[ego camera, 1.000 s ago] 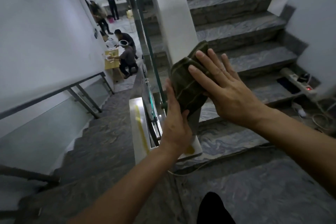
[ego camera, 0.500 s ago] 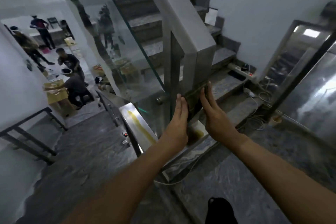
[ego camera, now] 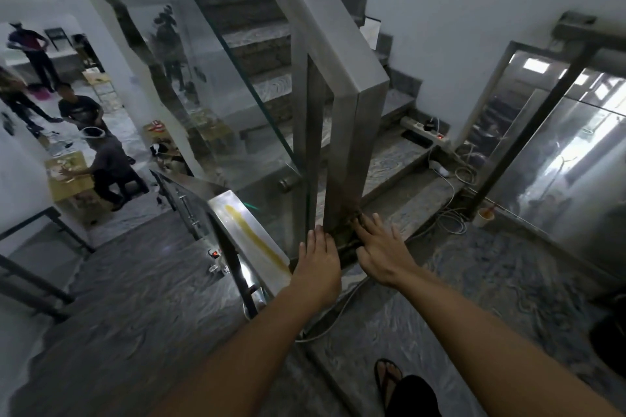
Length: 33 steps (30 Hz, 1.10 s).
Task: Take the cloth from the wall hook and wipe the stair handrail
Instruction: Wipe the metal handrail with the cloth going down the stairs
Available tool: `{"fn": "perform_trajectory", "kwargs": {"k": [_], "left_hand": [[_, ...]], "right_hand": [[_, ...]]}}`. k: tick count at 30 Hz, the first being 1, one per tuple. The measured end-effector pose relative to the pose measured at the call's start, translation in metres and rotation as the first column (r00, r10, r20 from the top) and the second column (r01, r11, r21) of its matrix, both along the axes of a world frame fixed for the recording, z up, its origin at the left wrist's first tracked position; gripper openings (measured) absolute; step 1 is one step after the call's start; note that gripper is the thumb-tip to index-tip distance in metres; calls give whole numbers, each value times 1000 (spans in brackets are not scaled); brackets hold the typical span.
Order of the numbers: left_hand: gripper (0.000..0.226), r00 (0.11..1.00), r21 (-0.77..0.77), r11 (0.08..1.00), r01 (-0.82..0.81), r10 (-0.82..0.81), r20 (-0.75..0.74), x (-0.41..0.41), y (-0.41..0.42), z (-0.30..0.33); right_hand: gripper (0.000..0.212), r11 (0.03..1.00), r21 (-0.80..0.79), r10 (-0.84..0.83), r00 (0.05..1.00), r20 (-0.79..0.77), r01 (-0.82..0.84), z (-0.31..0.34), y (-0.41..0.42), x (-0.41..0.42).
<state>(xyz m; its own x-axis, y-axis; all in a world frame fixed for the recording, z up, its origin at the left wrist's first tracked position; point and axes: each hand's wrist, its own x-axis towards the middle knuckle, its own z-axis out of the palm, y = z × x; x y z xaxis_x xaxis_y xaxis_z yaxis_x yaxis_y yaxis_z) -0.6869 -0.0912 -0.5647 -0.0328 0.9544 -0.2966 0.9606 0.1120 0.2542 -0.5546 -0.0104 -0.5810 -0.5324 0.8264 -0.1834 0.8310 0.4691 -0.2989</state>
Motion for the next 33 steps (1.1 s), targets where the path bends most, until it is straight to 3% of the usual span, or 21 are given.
{"fn": "perform_trajectory", "kwargs": {"k": [7,12,18,22,28,33], "left_hand": [[74,1000,-4,1000,-20,20,-21,1,-6,-6],[72,1000,22,1000,-17,17,21,4,-3,-4],[77,999,11,999,-48,48,-2,-3,-10,-9],[78,999,30,999,-38,38,13,-3,-17,-9],[67,996,100,992,-78,72,56,-8,-35,-19],[84,996,163,983,-82,78,32,-8,-37,-28]], "right_hand": [[71,999,37,23,995,93,-27,3,-14,0],[74,997,41,-64,991,117,59,7,-5,-6],[77,986,73,144,983,117,-153,1,-22,4],[79,998,41,31,994,109,-36,2,-13,1],[79,950,53,307,951,32,-308,-9,-34,6],[79,993,22,115,987,115,-118,-11,-7,16]]}}
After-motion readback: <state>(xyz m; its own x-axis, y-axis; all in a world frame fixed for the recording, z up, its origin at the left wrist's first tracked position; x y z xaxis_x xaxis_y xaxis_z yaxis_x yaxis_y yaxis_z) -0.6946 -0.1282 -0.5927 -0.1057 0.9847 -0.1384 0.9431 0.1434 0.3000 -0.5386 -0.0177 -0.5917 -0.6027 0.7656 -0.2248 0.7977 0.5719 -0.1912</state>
